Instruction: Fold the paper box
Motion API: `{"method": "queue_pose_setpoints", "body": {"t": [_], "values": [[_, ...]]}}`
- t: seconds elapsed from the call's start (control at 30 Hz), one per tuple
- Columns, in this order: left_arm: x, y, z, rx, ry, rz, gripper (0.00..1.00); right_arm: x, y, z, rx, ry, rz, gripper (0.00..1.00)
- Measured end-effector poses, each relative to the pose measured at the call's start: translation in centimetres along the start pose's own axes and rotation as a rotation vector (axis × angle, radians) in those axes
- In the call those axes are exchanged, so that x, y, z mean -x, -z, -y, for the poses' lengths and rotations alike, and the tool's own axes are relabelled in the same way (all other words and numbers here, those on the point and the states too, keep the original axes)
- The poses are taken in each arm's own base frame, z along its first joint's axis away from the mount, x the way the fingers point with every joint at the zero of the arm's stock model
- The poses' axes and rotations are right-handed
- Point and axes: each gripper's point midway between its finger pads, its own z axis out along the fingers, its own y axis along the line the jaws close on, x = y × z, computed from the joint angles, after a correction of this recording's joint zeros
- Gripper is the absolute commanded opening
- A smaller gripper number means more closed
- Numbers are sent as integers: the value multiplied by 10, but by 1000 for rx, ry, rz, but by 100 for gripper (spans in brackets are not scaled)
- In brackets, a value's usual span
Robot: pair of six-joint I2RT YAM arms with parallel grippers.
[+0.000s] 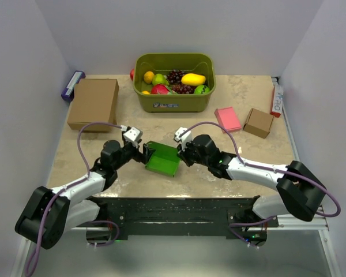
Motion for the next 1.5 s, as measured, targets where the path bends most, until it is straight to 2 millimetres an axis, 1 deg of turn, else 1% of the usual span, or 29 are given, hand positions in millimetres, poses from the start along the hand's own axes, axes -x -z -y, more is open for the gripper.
{"method": "queue_pose_setpoints", "body": {"t": [0.1,0.23,0.3,0.53,0.67,0.73,0.87,0.97,1.0,1.03,1.2,1.5], "values": [[1,1,-4,25,0,3,84,-4,1,-5,32,12,-16,0],[2,1,-7,37,3,4,65,-7,2,-8,50,18,-29,0],[1,1,-5,25,5,4,61,-8,2,-7,49,20,-32,0],[0,1,8,-51,9,1,58,-8,2,-5,44,20,-31,0],[-10,-2,13,-86,19,-31,55,-8,2,-4,43,20,-31,0],[-13,-2,14,-91,23,-42,51,-8,2,-4,43,20,-31,0],[-13,-2,14,-92,23,-43,44,-8,2,-4,42,20,-31,0],[-13,-2,14,-92,23,-41,36,-8,2,-4,42,19,-31,0],[-13,-2,14,-93,23,-40,31,-8,2,-4,42,19,-31,0],[-13,-2,15,-95,23,-39,29,-8,2,-4,42,20,-31,0],[-12,-3,17,-107,29,-35,21,-8,2,-2,36,18,-30,0],[-13,-1,22,-127,69,-22,13,-8,2,0,27,18,-30,0]]}}
